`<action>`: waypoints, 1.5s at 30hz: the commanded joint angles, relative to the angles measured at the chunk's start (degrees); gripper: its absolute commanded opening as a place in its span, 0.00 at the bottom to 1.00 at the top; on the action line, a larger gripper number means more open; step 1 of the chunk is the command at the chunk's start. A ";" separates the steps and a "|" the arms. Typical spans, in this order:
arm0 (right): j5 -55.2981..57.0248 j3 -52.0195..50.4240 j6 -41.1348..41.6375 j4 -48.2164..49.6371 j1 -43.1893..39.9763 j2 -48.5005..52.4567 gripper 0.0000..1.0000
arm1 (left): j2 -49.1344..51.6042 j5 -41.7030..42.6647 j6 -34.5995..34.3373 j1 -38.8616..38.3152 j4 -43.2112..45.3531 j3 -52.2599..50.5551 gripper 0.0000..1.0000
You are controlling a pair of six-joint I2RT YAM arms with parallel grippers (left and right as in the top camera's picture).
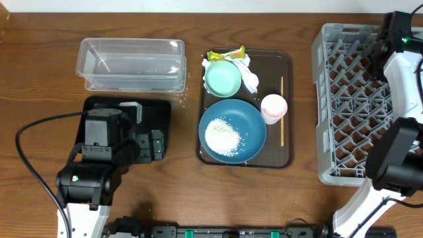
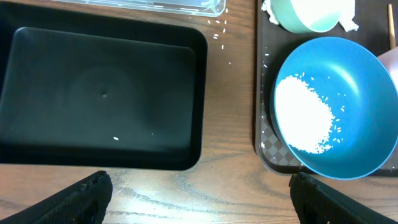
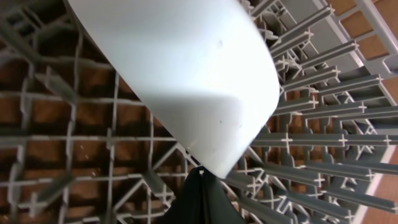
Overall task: Sort waste into correct bins and load items into the dishwasher rack
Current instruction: 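Lower the bowl into the rack slots and open the right gripper, then withdraw the right gripper and move the left gripper toward the tray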
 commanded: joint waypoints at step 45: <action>-45.75 0.09 -11.39 -10.56 22.64 -4.09 0.28 | -0.04 0.07 -0.52 -0.11 -0.79 0.63 0.94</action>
